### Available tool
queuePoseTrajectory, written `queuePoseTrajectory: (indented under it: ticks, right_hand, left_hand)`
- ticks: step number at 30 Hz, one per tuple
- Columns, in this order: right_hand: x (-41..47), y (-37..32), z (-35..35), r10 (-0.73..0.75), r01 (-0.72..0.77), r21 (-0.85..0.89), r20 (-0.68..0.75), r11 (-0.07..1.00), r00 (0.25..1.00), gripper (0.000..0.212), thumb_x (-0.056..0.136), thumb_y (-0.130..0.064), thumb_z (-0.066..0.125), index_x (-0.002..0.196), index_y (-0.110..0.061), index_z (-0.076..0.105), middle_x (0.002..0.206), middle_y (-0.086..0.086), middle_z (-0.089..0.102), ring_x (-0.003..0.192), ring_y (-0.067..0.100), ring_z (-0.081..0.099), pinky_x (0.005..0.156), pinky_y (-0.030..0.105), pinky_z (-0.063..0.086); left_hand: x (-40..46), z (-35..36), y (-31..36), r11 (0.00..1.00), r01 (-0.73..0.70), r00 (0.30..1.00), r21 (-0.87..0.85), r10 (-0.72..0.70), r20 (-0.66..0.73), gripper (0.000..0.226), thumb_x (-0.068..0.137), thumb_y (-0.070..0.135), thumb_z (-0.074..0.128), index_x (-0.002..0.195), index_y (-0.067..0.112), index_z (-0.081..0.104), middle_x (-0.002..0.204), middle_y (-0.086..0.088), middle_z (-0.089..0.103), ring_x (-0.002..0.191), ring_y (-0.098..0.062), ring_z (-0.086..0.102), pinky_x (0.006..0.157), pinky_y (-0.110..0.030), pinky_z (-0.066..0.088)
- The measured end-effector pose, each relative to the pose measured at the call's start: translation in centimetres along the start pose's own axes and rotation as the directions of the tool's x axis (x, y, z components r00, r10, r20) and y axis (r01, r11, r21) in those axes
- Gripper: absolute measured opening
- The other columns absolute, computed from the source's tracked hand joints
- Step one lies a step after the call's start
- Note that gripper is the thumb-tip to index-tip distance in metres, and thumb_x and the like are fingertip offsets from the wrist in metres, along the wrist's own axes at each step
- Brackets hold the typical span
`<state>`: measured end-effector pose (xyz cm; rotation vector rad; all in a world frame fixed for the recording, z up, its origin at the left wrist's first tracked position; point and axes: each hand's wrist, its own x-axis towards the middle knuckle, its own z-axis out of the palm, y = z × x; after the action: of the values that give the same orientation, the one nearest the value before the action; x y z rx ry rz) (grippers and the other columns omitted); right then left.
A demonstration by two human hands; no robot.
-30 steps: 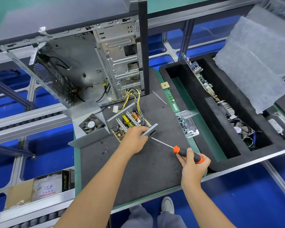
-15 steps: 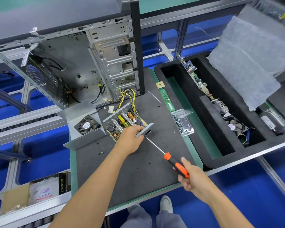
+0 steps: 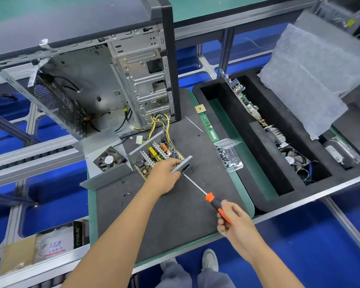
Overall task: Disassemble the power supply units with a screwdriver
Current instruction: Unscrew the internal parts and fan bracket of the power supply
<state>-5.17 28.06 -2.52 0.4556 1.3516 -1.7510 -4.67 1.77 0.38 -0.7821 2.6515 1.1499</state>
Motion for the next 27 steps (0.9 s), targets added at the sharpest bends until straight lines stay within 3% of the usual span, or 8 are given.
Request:
queuePoseTrajectory:
  ticks: [3, 7, 10, 13, 18, 21, 24, 27]
  right_hand:
    - [0.3, 0.1, 0.0, 0.131, -0.131, 0.003, -0.050, 0.991, 0.990, 0.063, 0.100, -0.056, 0.042, 0.105, 0.001, 0.068, 0.073, 0.018, 0.059, 0.047, 0.014, 0.041, 0.039, 0.023, 0.033]
    - [0.3, 0.4, 0.1, -0.045, 0.046, 0.001, -0.134, 0.999, 0.990, 0.020, 0.097, -0.021, 0.058, 0.103, -0.003, 0.064, 0.085, 0.016, 0.060, 0.062, 0.016, 0.049, 0.056, 0.025, 0.043]
    - [0.0, 0.1, 0.1, -0.095, 0.109, 0.103, -0.133, 0.989, 0.987, 0.044, 0.079, -0.041, 0.076, 0.104, -0.007, 0.065, 0.088, 0.012, 0.061, 0.067, 0.017, 0.055, 0.063, 0.029, 0.049]
    - [0.1, -0.5, -0.5, 0.058, -0.056, 0.022, -0.118, 0.998, 0.991, 0.069, 0.086, -0.073, 0.046, 0.105, -0.012, 0.070, 0.077, 0.019, 0.065, 0.054, 0.016, 0.054, 0.048, 0.025, 0.045]
    - [-0.3, -0.5, -0.6, -0.015, 0.016, 0.033, -0.011, 0.999, 1.000, 0.031, 0.086, -0.028, 0.070, 0.111, -0.012, 0.063, 0.094, 0.018, 0.060, 0.064, 0.019, 0.057, 0.056, 0.029, 0.045]
    - [-0.4, -0.2, 0.2, 0.088, -0.088, -0.031, 0.001, 0.996, 0.996, 0.046, 0.099, -0.053, 0.049, 0.109, -0.011, 0.065, 0.087, 0.021, 0.063, 0.049, 0.015, 0.042, 0.041, 0.023, 0.032]
    - [0.1, 0.6, 0.0, -0.065, 0.049, -0.154, -0.101, 0.987, 0.993, 0.025, 0.100, -0.035, 0.054, 0.104, -0.014, 0.067, 0.089, 0.017, 0.065, 0.051, 0.014, 0.038, 0.046, 0.023, 0.034]
    - [-0.4, 0.6, 0.4, -0.136, 0.132, -0.038, -0.131, 0.991, 0.982, 0.015, 0.095, -0.032, 0.064, 0.099, -0.018, 0.069, 0.090, 0.013, 0.058, 0.060, 0.014, 0.044, 0.056, 0.025, 0.043]
  left_hand:
    - [-0.1, -0.1, 0.0, 1.000, -0.002, 1.000, -0.004, 0.002, 0.002, 0.043, 0.092, 0.019, 0.068, 0.133, 0.029, 0.062, 0.124, -0.002, 0.068, 0.093, -0.013, 0.057, 0.080, -0.025, 0.041]
    - [-0.3, 0.0, 0.1, 1.000, 0.001, 1.000, -0.021, -0.001, 0.005, 0.042, 0.092, 0.018, 0.067, 0.133, 0.028, 0.062, 0.125, -0.003, 0.068, 0.105, -0.018, 0.063, 0.082, -0.026, 0.044]
    - [-0.3, -0.1, 0.2, 1.000, 0.004, 1.000, -0.024, -0.004, 0.003, 0.042, 0.092, 0.017, 0.067, 0.133, 0.028, 0.062, 0.125, -0.004, 0.068, 0.111, -0.021, 0.063, 0.088, -0.030, 0.049]
    - [-0.4, -0.1, 0.2, 1.000, 0.011, 1.000, -0.021, -0.011, 0.006, 0.042, 0.093, 0.018, 0.067, 0.133, 0.028, 0.061, 0.126, -0.004, 0.067, 0.111, -0.021, 0.063, 0.087, -0.029, 0.048]
    - [-0.3, -0.1, 0.3, 1.000, 0.015, 1.000, -0.020, -0.015, -0.006, 0.040, 0.092, 0.019, 0.068, 0.130, 0.029, 0.063, 0.120, -0.004, 0.069, 0.102, -0.020, 0.063, 0.080, -0.026, 0.043]
    - [-0.4, -0.1, 0.2, 1.000, 0.022, 1.000, -0.022, -0.023, -0.002, 0.040, 0.092, 0.019, 0.067, 0.130, 0.029, 0.063, 0.120, -0.004, 0.069, 0.102, -0.021, 0.063, 0.081, -0.028, 0.046]
    - [-0.4, 0.0, 0.1, 0.999, 0.027, 1.000, -0.030, -0.027, -0.002, 0.039, 0.092, 0.019, 0.067, 0.129, 0.030, 0.063, 0.120, -0.003, 0.069, 0.095, -0.019, 0.062, 0.077, -0.027, 0.044]
    - [-0.3, 0.0, 0.2, 0.999, 0.025, 1.000, -0.026, -0.025, -0.004, 0.039, 0.092, 0.021, 0.068, 0.130, 0.030, 0.063, 0.122, -0.003, 0.069, 0.094, -0.018, 0.060, 0.077, -0.026, 0.043]
